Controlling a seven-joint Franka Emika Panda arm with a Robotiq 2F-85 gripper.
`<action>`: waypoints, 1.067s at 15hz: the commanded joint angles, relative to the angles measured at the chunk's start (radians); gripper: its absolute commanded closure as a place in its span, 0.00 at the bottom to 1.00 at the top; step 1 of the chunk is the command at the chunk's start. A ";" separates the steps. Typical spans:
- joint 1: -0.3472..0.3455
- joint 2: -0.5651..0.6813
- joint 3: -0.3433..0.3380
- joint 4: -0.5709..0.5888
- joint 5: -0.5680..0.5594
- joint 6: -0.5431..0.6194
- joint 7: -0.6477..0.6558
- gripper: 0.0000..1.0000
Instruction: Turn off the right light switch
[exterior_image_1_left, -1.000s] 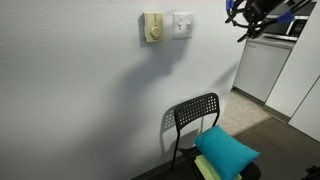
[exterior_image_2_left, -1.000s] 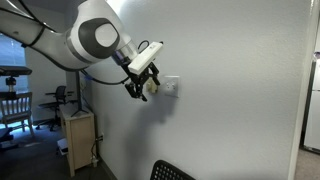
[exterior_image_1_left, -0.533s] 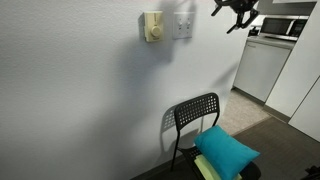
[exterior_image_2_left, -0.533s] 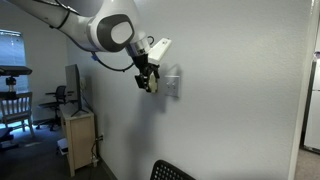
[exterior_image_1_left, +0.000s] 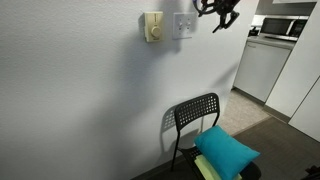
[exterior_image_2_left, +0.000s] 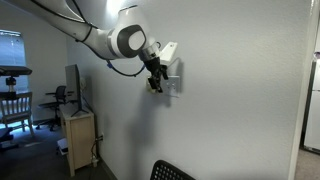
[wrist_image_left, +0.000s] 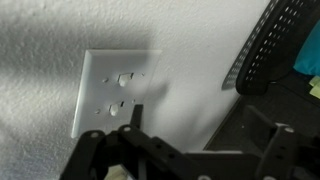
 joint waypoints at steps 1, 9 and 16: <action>-0.080 0.086 0.079 0.082 -0.064 0.034 0.040 0.00; -0.140 0.184 0.128 0.214 -0.185 0.041 0.158 0.00; -0.165 0.230 0.166 0.289 -0.157 -0.032 0.176 0.00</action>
